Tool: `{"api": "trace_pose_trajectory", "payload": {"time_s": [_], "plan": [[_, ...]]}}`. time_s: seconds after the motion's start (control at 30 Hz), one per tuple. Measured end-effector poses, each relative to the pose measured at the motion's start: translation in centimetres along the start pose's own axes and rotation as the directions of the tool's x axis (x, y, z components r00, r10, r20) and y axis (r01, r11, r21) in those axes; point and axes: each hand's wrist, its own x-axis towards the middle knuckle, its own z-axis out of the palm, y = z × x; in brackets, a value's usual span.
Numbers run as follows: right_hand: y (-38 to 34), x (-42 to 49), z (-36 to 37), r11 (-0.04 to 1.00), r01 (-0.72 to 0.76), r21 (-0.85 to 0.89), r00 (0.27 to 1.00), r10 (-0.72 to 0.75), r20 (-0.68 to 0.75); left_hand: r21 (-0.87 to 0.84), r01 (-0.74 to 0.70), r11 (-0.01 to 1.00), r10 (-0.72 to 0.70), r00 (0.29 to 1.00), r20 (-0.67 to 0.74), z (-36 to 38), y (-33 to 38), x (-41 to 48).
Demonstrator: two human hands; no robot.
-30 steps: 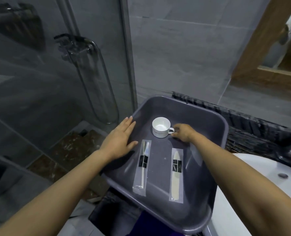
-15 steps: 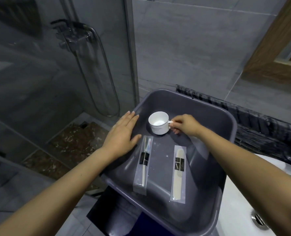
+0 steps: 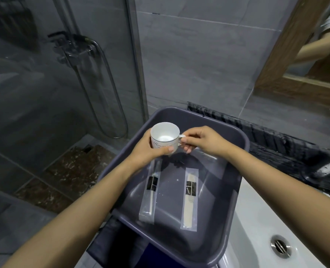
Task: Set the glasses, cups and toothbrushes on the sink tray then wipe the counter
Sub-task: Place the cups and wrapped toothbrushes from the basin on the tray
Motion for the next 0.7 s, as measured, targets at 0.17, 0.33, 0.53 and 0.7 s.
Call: {"api": "trace_pose_trajectory", "payload": {"time_s": [0.17, 0.33, 0.53, 0.7], "plan": [[-0.5, -0.6, 0.3, 0.999, -0.046, -0.029, 0.999, 0.047, 0.020, 0.010, -0.001, 1.000, 0.002, 1.000, -0.028, 0.6, 0.3, -0.4], [-0.9, -2.1, 0.0, 0.989, -0.139, 0.047, 0.990, 0.139, 0.015, 0.040, 0.018, 0.999, -0.018, 1.000, 0.011, 1.2, 0.6, -0.1], [-0.7, -3.9, 0.1, 0.957, -0.192, 0.219, 0.967, 0.223, -0.125, 0.024, 0.000, 1.000, -0.002, 0.998, 0.069, 2.2, 1.2, 0.2], [1.0, -4.1, 1.4, 0.923, -0.376, 0.085, 0.872, 0.384, -0.305, 0.024, -0.006, 1.000, 0.004, 0.996, 0.084, 1.0, 1.2, 0.7]]}}
